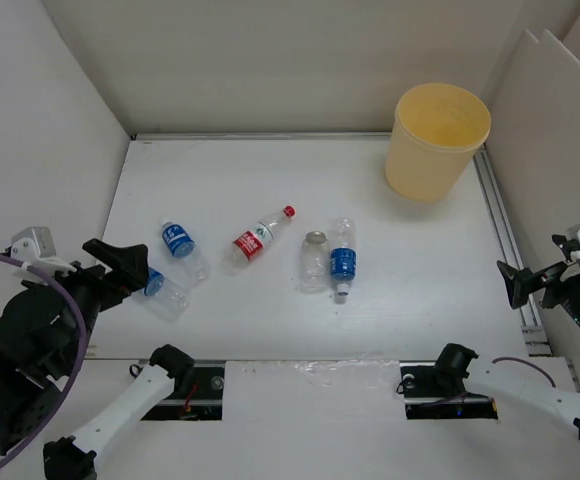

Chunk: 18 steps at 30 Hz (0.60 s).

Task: Put the plastic bottles in the bin

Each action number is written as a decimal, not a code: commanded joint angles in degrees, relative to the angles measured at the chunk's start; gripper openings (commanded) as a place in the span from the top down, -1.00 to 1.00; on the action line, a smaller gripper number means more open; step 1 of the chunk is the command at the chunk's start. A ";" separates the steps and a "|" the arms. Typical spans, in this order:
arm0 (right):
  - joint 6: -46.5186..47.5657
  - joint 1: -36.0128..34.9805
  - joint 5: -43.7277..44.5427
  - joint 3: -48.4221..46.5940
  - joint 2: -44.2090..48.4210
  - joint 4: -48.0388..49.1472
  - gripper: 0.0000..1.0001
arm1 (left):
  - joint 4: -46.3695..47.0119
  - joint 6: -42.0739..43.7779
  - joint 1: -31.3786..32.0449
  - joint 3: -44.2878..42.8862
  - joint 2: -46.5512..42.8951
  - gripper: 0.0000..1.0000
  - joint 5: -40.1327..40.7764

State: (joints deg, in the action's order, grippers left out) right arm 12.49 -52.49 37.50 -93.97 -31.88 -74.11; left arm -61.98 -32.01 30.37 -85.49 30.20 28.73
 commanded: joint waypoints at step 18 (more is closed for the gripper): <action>1.13 0.02 -3.57 9.41 -3.89 13.88 -1.00 | 6.95 -0.69 0.13 9.98 1.36 -1.00 -2.53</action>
State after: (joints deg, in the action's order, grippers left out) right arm 14.76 -52.49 35.18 -87.26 -32.69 -66.59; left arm -58.57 -32.10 30.37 -77.78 30.30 28.05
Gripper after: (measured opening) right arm 0.999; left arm 0.997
